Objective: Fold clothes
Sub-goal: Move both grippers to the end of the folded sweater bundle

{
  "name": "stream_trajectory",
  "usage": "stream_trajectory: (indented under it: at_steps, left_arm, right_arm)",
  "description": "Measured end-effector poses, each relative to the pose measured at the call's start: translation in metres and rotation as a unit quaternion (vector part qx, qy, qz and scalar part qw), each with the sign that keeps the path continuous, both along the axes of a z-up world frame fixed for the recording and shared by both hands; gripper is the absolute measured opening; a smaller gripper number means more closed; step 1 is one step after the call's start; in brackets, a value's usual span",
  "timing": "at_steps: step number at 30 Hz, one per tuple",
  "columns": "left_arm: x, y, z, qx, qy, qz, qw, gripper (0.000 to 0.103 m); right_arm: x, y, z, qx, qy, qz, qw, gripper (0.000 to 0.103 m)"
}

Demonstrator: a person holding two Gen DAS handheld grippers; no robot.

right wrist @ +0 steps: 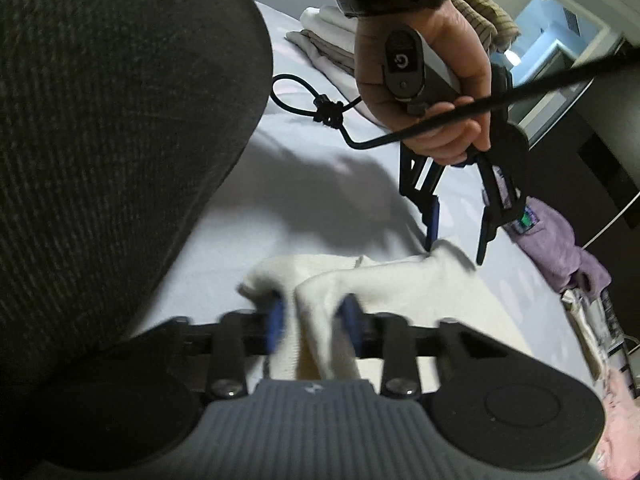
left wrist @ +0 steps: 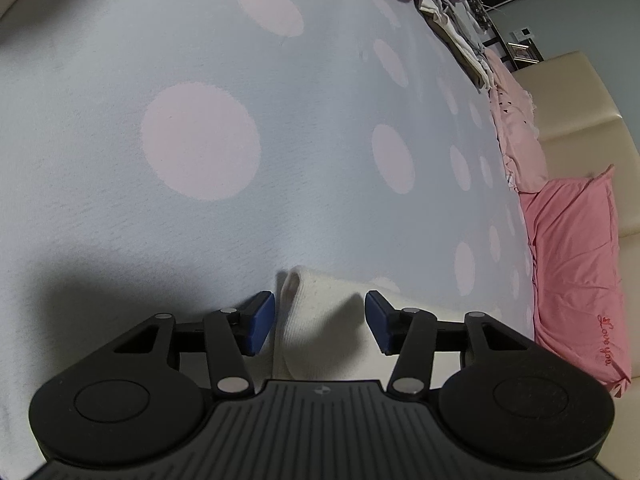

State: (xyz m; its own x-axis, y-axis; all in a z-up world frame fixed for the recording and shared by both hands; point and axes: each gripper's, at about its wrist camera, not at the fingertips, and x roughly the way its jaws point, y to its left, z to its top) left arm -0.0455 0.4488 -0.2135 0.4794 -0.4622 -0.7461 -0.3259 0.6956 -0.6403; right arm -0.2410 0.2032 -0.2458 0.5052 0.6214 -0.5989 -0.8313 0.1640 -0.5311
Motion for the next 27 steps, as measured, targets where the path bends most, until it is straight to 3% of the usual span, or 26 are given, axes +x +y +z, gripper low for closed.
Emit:
stream_trajectory:
  at_steps: [6, 8, 9, 10, 13, 16, 19, 22, 27]
  left_arm:
    - [0.004, -0.008, 0.002, 0.022, -0.005, -0.011, 0.9997, 0.050]
    - [0.009, -0.015, 0.005, 0.048, -0.009, -0.034, 0.9982, 0.050]
    - [0.010, -0.017, 0.007, 0.055, -0.010, -0.041, 0.9976, 0.050]
    - [0.012, -0.018, 0.009, 0.061, -0.010, -0.048, 0.9969, 0.050]
    - [0.007, -0.015, 0.012, 0.059, -0.002, -0.059, 0.9965, 0.050]
    - [-0.002, -0.012, 0.014, 0.051, 0.007, -0.065, 0.9965, 0.052]
    - [-0.012, -0.014, 0.009, 0.049, 0.003, -0.077, 0.9958, 0.053]
    - [-0.013, -0.013, 0.005, 0.042, -0.012, -0.062, 0.9971, 0.053]
    - [-0.010, -0.008, 0.001, 0.026, -0.029, -0.037, 0.9986, 0.054]
  right_arm:
    - [0.002, 0.001, 0.008, 0.007, 0.011, -0.002, 1.000, 0.016]
    - [0.003, -0.001, 0.011, 0.007, 0.020, 0.003, 1.000, 0.022]
    - [0.000, -0.004, 0.014, 0.005, 0.029, 0.008, 1.000, 0.031]
    - [0.001, -0.008, 0.019, 0.006, 0.045, 0.011, 0.999, 0.040]
    - [0.023, -0.024, 0.047, 0.026, 0.126, -0.010, 0.992, 0.046]
    - [0.062, -0.052, 0.079, 0.054, 0.206, -0.059, 0.975, 0.054]
    - [0.123, -0.093, 0.102, 0.075, 0.293, -0.135, 0.943, 0.063]
    - [0.197, -0.146, 0.108, 0.090, 0.380, -0.215, 0.895, 0.066]
    - [0.302, -0.245, 0.109, 0.136, 0.443, -0.342, 0.817, 0.067]
